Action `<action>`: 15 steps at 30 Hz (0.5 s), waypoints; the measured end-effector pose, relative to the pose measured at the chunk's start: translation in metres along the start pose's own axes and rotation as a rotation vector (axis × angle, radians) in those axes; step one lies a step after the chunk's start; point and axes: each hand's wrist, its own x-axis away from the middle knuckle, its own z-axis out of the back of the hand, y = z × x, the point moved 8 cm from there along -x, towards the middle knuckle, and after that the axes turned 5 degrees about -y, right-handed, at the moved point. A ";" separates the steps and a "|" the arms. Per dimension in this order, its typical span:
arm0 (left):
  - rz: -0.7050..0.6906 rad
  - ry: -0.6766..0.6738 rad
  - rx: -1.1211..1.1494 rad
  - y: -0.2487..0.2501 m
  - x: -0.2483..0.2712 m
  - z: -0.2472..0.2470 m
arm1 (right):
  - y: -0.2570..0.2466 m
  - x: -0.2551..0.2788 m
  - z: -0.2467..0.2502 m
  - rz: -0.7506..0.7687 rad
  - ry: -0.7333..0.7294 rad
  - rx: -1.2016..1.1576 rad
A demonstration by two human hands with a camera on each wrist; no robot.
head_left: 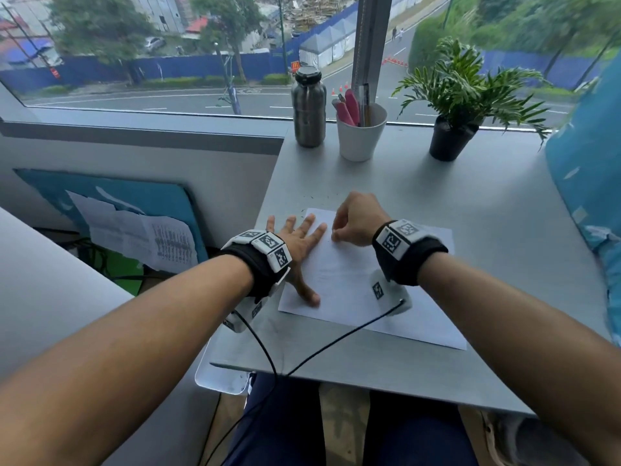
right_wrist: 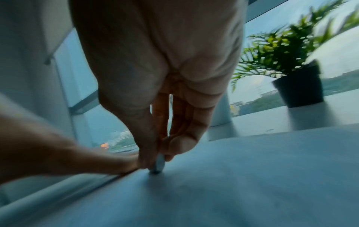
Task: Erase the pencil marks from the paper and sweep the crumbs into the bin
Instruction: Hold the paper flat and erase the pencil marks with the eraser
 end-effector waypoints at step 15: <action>-0.015 0.016 -0.001 -0.002 -0.001 0.000 | -0.015 0.017 -0.019 0.090 -0.144 0.023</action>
